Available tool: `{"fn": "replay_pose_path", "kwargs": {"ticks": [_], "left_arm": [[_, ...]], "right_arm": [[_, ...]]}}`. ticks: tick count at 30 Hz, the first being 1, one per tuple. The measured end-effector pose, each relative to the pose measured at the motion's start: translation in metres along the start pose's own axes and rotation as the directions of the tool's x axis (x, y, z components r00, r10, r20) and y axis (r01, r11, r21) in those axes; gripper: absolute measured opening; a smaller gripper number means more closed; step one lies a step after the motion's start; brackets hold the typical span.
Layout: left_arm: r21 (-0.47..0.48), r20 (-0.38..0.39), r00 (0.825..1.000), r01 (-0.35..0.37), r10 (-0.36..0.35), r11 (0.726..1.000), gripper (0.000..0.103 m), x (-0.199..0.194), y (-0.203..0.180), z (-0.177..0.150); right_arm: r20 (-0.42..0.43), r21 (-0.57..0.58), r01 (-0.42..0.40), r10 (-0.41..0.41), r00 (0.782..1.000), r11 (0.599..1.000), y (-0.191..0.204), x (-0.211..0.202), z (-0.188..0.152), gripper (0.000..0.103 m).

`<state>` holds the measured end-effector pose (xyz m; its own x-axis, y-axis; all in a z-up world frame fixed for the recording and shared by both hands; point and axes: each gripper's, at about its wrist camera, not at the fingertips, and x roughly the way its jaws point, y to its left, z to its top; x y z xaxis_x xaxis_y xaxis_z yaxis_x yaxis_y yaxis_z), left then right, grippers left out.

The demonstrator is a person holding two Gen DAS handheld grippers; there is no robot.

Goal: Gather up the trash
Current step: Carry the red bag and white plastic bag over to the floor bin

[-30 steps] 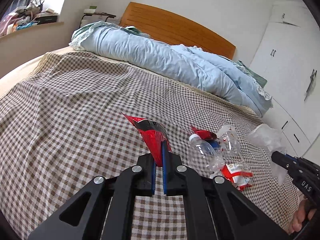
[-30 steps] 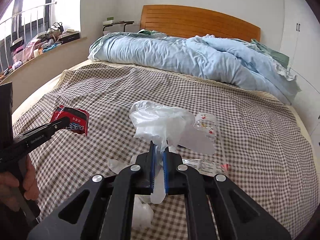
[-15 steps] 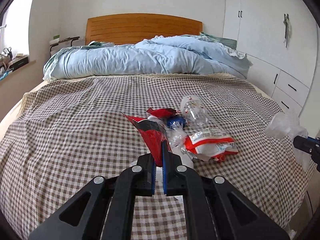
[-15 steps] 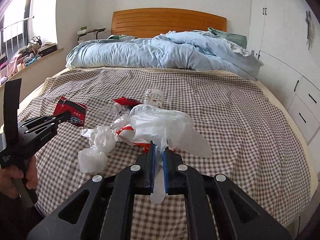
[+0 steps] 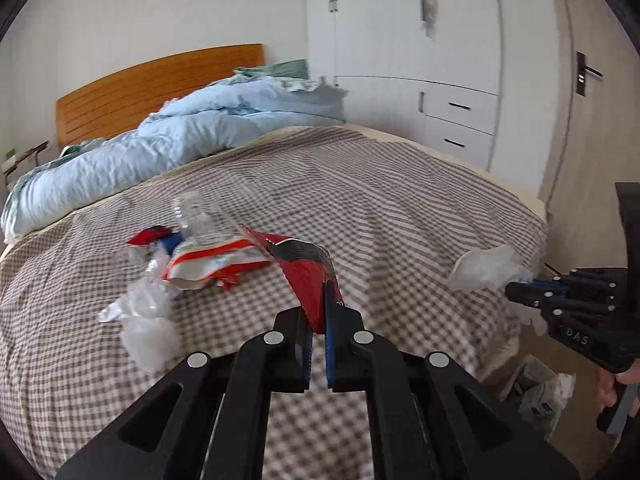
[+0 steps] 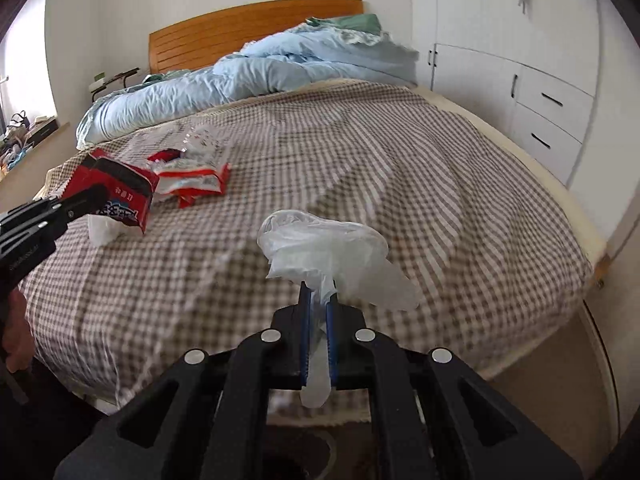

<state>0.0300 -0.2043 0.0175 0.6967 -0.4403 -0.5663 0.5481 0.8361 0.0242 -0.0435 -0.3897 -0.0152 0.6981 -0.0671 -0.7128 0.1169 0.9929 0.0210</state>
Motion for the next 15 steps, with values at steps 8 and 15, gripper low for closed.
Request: {"fn": "replay_pose_path", "kwargs": {"ticks": [8,15], "left_arm": [[0.172,-0.111,0.956,0.286,-0.270,0.943,0.002,0.008,-0.120,-0.027],[0.179,-0.236,0.894,0.425,-0.381,0.887,0.002,0.038,-0.187,-0.036]], "right_arm": [[-0.272,0.213,0.176,-0.115,0.955,0.961,-0.102,0.004,-0.134,0.007],[-0.511,0.350,0.262,-0.051,0.858,0.899,-0.145,0.054,-0.248,0.007]]}}
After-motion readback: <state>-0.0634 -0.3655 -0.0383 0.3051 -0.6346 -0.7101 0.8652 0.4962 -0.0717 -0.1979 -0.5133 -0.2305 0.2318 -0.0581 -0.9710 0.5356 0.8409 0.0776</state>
